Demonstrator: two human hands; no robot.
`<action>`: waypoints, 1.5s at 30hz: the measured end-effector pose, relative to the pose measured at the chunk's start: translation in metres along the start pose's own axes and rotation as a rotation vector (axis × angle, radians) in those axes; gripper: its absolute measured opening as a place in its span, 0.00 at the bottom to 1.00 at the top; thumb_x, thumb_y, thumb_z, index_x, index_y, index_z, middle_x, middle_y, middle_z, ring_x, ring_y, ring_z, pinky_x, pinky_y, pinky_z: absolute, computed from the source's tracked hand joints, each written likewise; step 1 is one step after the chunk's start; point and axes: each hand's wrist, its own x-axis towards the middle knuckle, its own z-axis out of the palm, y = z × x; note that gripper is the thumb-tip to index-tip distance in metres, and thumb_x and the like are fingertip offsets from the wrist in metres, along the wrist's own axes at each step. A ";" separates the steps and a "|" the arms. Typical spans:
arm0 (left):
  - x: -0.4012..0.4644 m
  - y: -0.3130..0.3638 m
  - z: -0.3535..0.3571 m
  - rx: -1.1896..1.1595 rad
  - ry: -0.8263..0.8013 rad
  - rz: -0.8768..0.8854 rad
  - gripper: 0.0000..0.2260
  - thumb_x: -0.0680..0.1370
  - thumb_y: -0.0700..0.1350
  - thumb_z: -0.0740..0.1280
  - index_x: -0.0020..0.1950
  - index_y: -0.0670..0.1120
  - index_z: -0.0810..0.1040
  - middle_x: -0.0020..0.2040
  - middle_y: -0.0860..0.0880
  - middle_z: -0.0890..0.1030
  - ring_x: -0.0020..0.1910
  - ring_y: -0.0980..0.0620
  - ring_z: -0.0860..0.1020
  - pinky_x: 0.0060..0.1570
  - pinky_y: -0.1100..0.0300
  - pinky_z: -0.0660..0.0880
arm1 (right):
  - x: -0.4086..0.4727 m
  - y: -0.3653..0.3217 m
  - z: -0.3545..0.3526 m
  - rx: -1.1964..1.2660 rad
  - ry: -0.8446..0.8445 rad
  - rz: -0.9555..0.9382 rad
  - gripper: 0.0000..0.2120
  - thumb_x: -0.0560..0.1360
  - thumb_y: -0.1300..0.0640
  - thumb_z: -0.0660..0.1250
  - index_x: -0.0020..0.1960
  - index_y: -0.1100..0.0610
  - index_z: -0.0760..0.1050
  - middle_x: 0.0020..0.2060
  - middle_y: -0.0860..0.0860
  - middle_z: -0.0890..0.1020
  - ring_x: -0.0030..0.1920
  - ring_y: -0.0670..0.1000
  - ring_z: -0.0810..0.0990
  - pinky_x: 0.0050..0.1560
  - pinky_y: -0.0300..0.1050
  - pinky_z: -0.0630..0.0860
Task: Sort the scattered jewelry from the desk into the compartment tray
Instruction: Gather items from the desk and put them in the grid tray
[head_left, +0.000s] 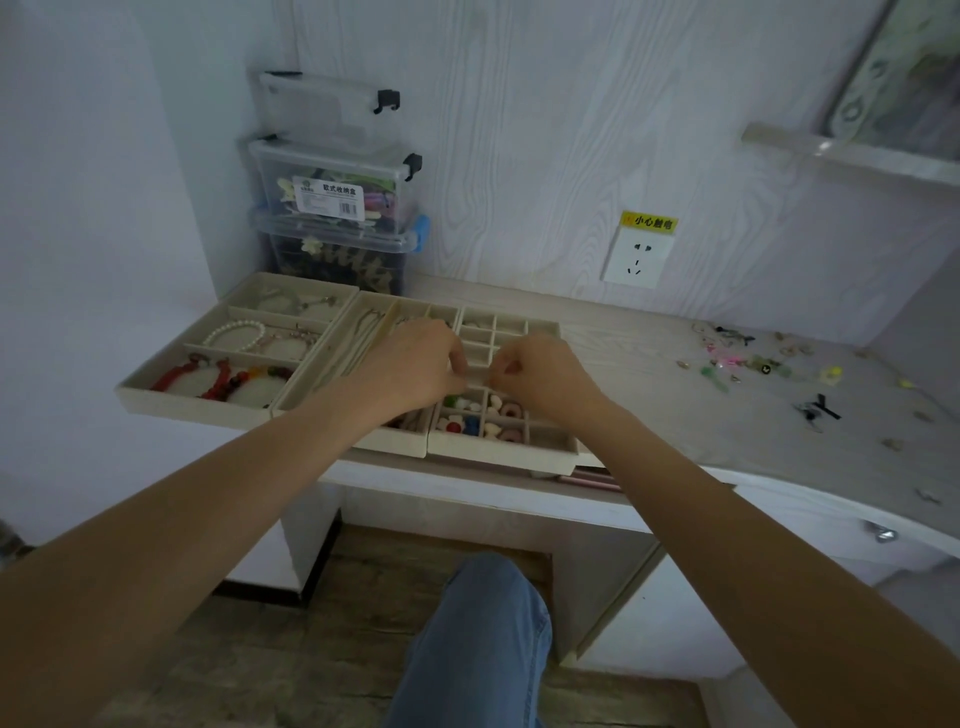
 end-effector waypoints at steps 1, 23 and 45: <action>0.000 0.002 -0.001 -0.017 0.008 0.001 0.08 0.75 0.46 0.69 0.52 0.46 0.81 0.48 0.50 0.77 0.43 0.58 0.70 0.44 0.64 0.66 | -0.004 0.003 -0.005 0.032 0.059 -0.001 0.10 0.76 0.59 0.64 0.51 0.61 0.82 0.46 0.54 0.83 0.44 0.52 0.80 0.46 0.44 0.77; 0.146 0.199 0.114 -0.001 -0.250 0.267 0.18 0.80 0.39 0.57 0.69 0.47 0.70 0.71 0.46 0.68 0.69 0.46 0.67 0.68 0.54 0.63 | -0.070 0.256 -0.116 0.001 0.296 0.588 0.17 0.78 0.61 0.60 0.65 0.64 0.64 0.63 0.62 0.72 0.63 0.61 0.71 0.58 0.48 0.68; 0.233 0.218 0.160 -0.027 -0.336 0.177 0.09 0.75 0.44 0.68 0.54 0.45 0.78 0.57 0.50 0.78 0.59 0.49 0.73 0.66 0.44 0.58 | 0.021 0.352 -0.127 -0.141 0.189 0.631 0.08 0.77 0.59 0.63 0.52 0.62 0.75 0.48 0.56 0.77 0.53 0.56 0.76 0.55 0.48 0.73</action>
